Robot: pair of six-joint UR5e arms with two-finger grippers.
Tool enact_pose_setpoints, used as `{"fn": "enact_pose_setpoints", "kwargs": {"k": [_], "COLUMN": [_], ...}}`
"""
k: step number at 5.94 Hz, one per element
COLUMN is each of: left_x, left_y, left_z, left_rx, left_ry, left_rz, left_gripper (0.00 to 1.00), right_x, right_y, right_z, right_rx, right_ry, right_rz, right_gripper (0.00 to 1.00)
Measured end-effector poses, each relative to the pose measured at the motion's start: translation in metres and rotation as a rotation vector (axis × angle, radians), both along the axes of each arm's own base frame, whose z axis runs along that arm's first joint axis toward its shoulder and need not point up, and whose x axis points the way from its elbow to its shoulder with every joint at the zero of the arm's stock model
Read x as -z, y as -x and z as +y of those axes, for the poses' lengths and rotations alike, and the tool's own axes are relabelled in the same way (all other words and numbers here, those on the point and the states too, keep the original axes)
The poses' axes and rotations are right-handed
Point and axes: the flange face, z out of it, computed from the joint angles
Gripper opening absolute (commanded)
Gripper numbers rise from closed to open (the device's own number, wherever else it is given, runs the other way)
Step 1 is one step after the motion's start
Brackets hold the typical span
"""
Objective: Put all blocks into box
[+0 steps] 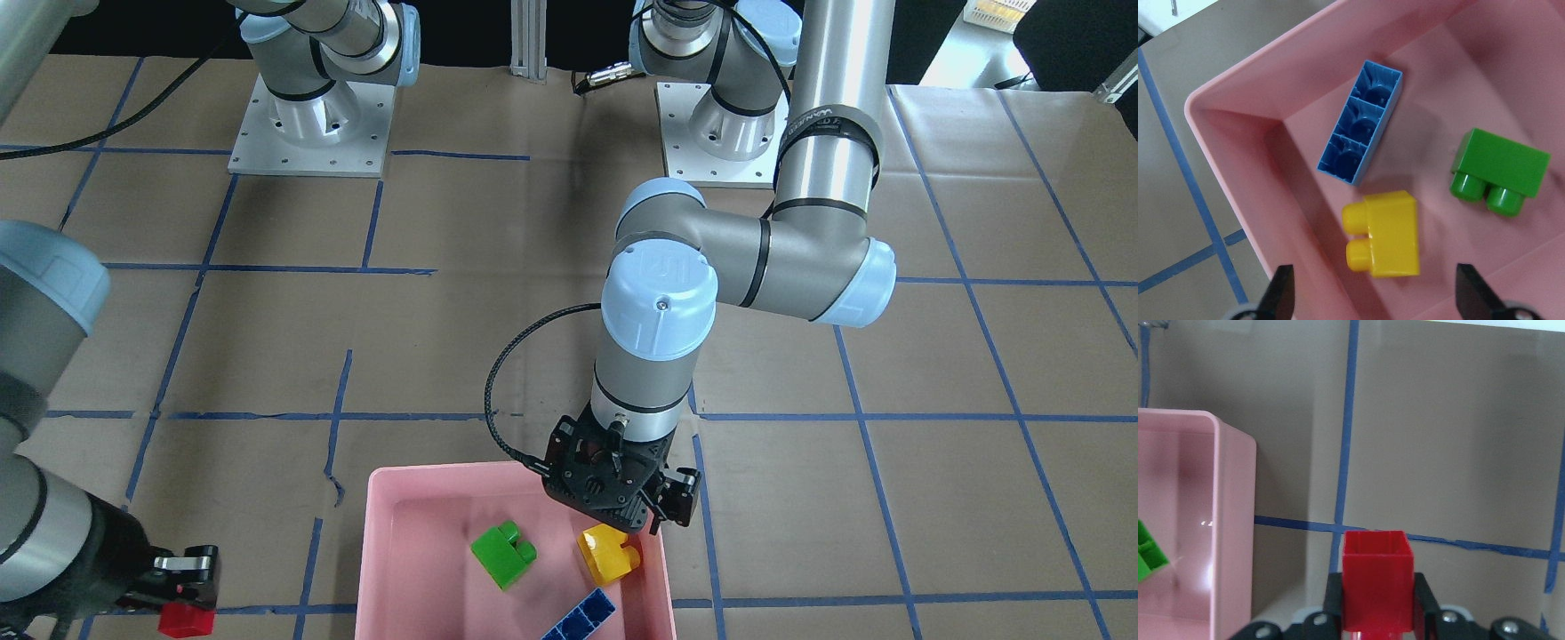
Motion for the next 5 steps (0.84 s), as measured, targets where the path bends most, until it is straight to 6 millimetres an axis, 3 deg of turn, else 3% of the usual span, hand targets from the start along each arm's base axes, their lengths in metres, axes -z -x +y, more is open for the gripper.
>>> {"fn": "enact_pose_setpoints", "kwargs": {"k": [2,3,4,5], "left_x": [-0.060,-0.088,-0.116,-0.138], "left_y": [-0.021,-0.031,-0.051,-0.076], "left_z": [0.047,0.073,0.096,0.121], "left_rx": [-0.040,-0.088,-0.150,-0.203], "left_ry": [-0.132,-0.188,-0.239,-0.281], "left_rz": [-0.026,-0.032,-0.034,-0.032], "left_gripper": [1.00,1.00,1.00,1.00], "right_x": [0.008,0.030,0.060,0.080], "right_y": [-0.098,-0.158,-0.202,-0.220], "right_z": [0.015,0.025,0.033,0.036], "right_rx": [0.103,0.140,0.164,0.169], "right_ry": [-0.026,-0.057,-0.091,-0.110], "right_rz": [-0.028,-0.039,-0.039,-0.032], "right_gripper": [0.16,0.41,0.99,0.99]}}
